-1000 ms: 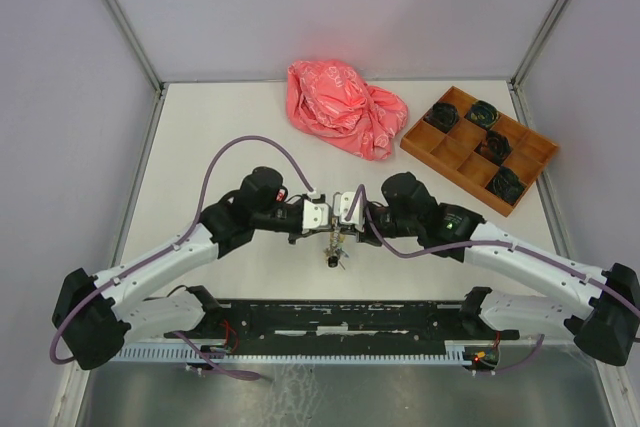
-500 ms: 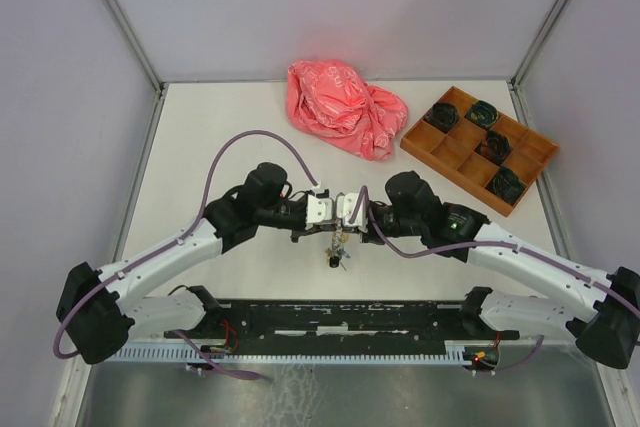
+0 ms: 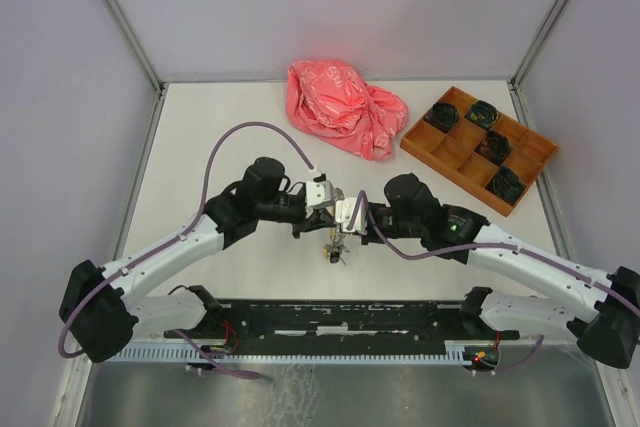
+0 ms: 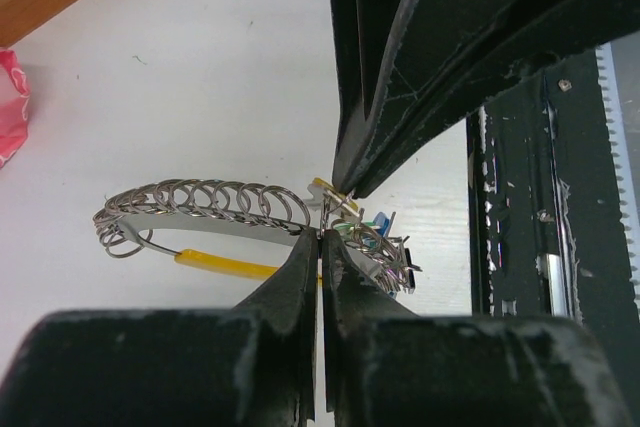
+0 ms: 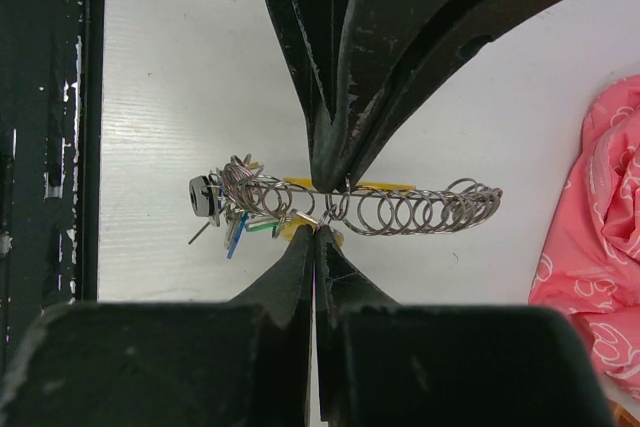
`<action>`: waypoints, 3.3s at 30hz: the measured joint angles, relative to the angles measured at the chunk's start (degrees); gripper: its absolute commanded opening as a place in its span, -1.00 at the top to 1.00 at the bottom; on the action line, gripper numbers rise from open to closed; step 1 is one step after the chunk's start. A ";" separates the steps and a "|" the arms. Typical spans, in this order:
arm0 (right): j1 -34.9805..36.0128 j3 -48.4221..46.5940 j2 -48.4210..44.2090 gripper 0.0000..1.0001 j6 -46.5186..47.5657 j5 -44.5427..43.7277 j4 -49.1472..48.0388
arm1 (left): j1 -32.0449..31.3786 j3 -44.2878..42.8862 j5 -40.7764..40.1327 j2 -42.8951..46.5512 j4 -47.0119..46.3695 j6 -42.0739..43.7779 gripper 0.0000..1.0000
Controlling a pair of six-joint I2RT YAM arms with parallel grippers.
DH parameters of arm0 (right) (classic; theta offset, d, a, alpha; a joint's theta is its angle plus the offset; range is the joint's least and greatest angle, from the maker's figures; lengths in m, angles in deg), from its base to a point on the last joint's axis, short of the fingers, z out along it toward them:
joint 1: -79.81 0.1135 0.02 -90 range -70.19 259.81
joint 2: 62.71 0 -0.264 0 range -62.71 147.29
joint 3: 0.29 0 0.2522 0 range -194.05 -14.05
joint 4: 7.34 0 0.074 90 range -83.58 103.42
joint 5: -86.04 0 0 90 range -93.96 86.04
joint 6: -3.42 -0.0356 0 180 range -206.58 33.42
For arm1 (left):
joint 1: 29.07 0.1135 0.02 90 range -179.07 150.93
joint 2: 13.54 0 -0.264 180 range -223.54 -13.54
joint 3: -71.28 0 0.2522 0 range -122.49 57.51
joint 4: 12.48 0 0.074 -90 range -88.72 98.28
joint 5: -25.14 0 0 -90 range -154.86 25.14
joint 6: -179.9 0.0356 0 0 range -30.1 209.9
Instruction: Put the keys on the keyring
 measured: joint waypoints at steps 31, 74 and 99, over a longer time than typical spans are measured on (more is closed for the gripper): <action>0.48 9.79 -8.37 0.17 -7.74 -8.94 -12.74 | 0.13 2.71 -0.15 2.54 -9.55 -3.41 0.95; 0.48 4.63 -5.18 0.99 -5.62 -7.19 -6.16 | 0.09 4.26 -0.02 2.82 -14.58 -8.63 0.50; 0.48 1.64 1.22 0.99 1.64 -5.95 3.58 | 0.07 19.96 1.42 -3.93 -40.09 -16.39 0.03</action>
